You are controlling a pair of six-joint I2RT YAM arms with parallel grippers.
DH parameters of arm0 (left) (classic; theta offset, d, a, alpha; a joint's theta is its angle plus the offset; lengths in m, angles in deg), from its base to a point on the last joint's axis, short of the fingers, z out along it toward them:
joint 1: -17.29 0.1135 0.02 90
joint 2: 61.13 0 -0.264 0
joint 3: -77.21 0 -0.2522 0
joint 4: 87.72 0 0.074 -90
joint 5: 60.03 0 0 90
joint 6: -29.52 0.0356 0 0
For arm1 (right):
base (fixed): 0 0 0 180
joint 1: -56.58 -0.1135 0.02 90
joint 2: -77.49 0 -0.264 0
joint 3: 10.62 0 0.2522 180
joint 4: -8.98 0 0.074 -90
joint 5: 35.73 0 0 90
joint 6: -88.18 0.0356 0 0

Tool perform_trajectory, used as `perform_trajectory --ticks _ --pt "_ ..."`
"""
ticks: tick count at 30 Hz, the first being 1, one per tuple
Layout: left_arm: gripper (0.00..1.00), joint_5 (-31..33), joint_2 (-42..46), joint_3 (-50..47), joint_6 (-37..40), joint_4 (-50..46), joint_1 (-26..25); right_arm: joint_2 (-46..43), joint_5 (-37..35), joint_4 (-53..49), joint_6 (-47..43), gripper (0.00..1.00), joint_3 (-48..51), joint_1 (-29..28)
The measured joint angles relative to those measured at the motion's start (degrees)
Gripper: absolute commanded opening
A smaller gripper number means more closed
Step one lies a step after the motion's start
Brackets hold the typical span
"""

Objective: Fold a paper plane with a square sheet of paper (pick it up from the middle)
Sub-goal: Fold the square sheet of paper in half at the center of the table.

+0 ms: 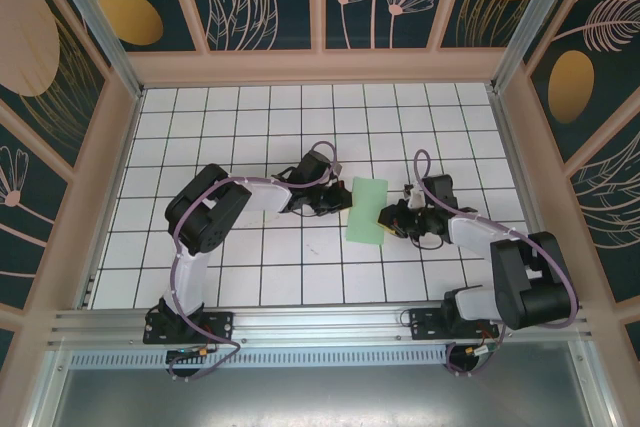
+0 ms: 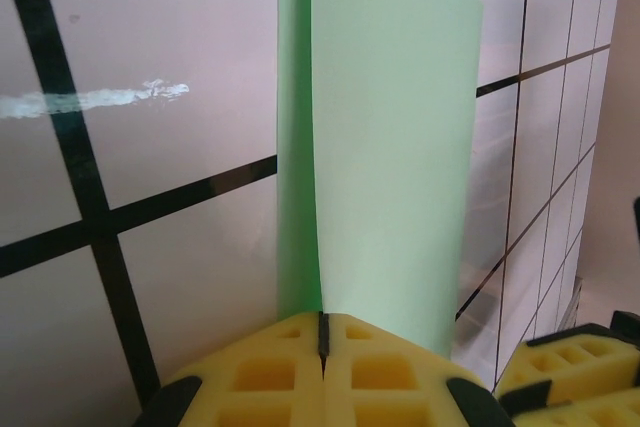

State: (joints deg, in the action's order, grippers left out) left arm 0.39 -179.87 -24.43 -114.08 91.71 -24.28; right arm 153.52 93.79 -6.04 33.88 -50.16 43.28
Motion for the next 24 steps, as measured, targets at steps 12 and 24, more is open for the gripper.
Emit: perform_trajectory --ticks 12,24 --pt "0.05 0.0 -0.1 0.1 0.0 -0.2 0.0 3.6 -0.2 0.2 0.7 0.19 3.0 -2.1" --pt "0.05 0.0 -0.1 0.1 0.0 -0.2 0.0 -0.7 -0.9 -2.2 0.8 0.2 3.0 -2.4"
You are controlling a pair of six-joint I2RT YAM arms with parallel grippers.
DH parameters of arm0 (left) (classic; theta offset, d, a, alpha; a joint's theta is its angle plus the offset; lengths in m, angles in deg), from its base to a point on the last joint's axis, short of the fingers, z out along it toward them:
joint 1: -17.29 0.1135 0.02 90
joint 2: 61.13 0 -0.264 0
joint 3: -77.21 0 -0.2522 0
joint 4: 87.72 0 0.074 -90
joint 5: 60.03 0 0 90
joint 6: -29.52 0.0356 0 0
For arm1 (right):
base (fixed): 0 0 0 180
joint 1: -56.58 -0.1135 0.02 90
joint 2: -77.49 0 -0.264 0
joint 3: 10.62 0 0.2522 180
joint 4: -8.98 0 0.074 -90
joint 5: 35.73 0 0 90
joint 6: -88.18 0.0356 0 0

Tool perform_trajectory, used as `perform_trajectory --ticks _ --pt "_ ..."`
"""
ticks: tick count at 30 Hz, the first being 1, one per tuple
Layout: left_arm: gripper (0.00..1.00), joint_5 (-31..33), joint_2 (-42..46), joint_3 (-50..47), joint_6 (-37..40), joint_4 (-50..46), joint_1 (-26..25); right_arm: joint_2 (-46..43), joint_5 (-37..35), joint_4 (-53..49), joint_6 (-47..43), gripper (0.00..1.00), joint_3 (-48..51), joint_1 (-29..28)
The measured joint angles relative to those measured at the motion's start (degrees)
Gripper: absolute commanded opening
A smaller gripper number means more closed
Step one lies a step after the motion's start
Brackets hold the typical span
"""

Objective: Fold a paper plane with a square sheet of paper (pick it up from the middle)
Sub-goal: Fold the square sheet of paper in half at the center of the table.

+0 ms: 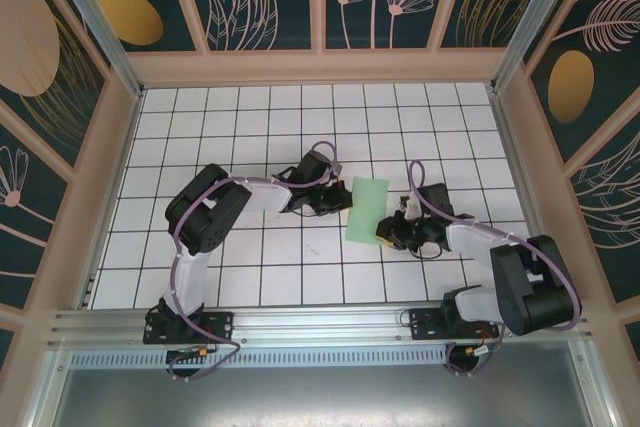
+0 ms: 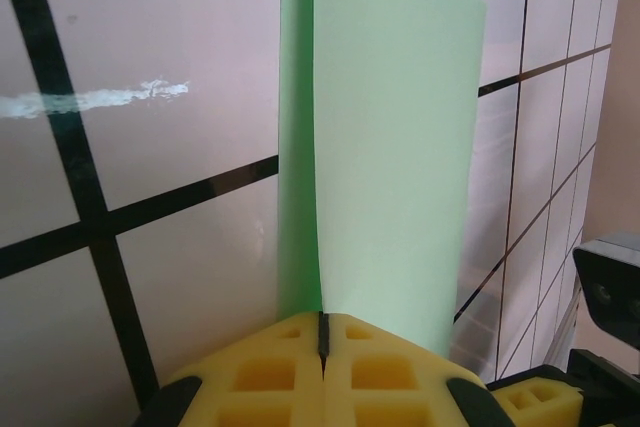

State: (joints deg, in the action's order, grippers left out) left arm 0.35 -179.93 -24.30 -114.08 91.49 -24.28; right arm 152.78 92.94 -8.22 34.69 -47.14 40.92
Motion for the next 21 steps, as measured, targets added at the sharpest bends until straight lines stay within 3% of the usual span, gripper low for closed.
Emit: perform_trajectory --ticks 12,21 --pt "0.05 -0.2 -0.1 0.4 0.2 -0.4 0.0 4.0 -2.0 -5.0 -1.0 0.2 -3.6 -0.3" --pt "0.05 -0.2 -0.1 0.6 0.9 -1.2 0.0 5.7 -3.1 -3.9 -2.0 0.19 -13.9 2.7"
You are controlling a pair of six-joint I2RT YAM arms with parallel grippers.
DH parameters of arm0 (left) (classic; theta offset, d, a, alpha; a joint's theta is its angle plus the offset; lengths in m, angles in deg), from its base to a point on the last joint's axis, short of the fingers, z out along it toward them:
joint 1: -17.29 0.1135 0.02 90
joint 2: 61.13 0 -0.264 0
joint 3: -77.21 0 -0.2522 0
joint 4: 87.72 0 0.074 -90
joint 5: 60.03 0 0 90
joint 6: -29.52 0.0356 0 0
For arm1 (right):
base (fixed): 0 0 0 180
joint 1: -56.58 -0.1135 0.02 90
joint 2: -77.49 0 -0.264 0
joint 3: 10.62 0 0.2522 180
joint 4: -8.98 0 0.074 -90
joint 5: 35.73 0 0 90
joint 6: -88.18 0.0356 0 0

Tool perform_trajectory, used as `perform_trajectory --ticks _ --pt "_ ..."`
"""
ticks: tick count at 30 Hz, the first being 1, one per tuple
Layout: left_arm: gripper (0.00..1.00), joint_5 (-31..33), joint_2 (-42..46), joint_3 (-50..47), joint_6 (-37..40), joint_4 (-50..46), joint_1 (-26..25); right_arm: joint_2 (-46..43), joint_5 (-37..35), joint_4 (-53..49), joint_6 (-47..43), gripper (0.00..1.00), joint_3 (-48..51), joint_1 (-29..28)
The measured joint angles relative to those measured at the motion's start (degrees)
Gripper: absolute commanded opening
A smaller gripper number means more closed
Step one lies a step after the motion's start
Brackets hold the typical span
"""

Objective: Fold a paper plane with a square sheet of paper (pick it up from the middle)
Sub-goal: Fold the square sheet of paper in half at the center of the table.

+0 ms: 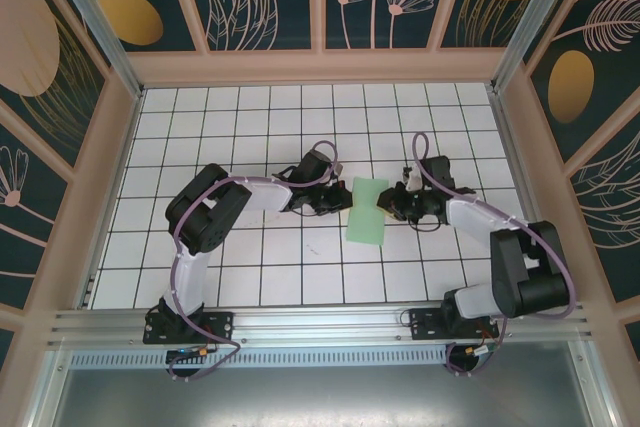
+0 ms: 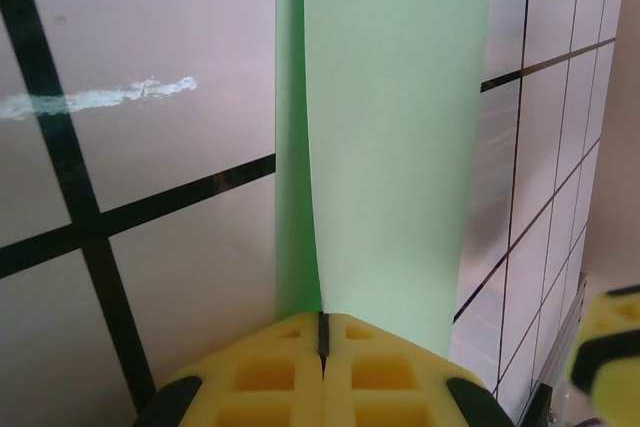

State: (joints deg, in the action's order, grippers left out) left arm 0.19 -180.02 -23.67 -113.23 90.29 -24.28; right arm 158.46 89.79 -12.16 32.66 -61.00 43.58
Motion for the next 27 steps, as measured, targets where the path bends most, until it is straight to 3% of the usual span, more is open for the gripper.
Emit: perform_trajectory --ticks 10,27 --pt "0.05 0.0 0.0 0.0 0.0 0.0 0.0 12.0 1.1 4.5 -0.7 0.19 0.0 1.0" --pt "0.04 0.0 0.0 0.0 0.2 -0.1 0.0 13.9 2.2 6.2 -2.6 0.2 -7.1 4.7"
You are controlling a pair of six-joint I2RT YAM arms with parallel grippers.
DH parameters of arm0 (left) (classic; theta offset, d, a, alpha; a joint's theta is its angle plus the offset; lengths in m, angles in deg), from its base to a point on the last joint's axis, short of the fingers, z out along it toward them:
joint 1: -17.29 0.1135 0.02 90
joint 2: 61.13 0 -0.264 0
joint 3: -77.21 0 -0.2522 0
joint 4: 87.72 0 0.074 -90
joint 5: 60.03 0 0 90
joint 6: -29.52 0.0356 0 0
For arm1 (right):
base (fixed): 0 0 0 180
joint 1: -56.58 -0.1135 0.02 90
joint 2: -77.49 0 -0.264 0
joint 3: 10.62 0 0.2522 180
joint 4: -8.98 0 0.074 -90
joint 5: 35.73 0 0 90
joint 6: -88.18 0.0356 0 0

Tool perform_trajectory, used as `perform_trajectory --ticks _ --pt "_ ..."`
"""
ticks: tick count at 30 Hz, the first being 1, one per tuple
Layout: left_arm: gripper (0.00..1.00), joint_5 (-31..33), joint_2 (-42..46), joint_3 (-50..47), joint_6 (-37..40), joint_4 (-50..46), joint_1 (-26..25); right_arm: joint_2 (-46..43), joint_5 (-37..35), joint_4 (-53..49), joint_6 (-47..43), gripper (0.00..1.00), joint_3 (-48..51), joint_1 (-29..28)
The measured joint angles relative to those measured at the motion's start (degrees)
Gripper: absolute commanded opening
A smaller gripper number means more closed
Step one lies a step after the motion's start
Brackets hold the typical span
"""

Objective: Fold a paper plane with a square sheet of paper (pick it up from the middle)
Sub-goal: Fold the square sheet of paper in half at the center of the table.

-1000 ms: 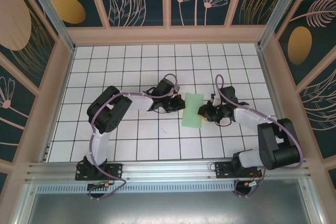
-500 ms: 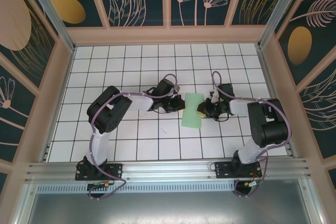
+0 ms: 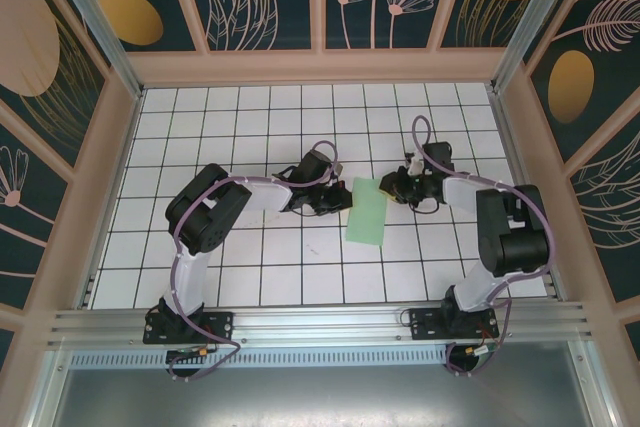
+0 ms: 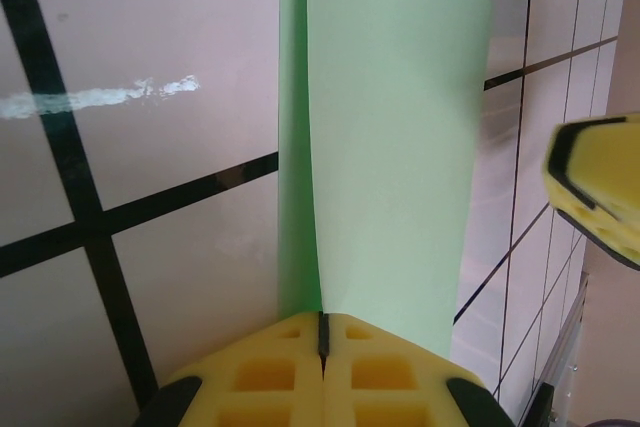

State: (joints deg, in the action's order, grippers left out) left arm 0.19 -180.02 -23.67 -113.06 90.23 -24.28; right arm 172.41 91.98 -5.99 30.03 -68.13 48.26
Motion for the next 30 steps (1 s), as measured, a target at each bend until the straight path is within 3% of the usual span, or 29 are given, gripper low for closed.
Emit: perform_trajectory --ticks 5,13,22,30 --pt "0.04 0.0 0.0 0.0 0.0 0.0 0.0 5.1 0.5 1.0 0.0 0.2 0.3 0.3" --pt "0.04 0.0 0.0 0.0 0.0 -0.4 0.0 4.7 1.1 0.1 -0.1 0.21 -0.2 0.8" --pt "0.04 0.0 0.0 0.0 0.0 -1.1 0.0 4.4 0.2 -2.1 -0.7 0.21 -7.6 1.8" --pt "0.04 0.0 0.0 0.1 0.0 -1.3 0.0 10.8 -0.1 -1.5 -0.7 0.2 -7.7 2.3"
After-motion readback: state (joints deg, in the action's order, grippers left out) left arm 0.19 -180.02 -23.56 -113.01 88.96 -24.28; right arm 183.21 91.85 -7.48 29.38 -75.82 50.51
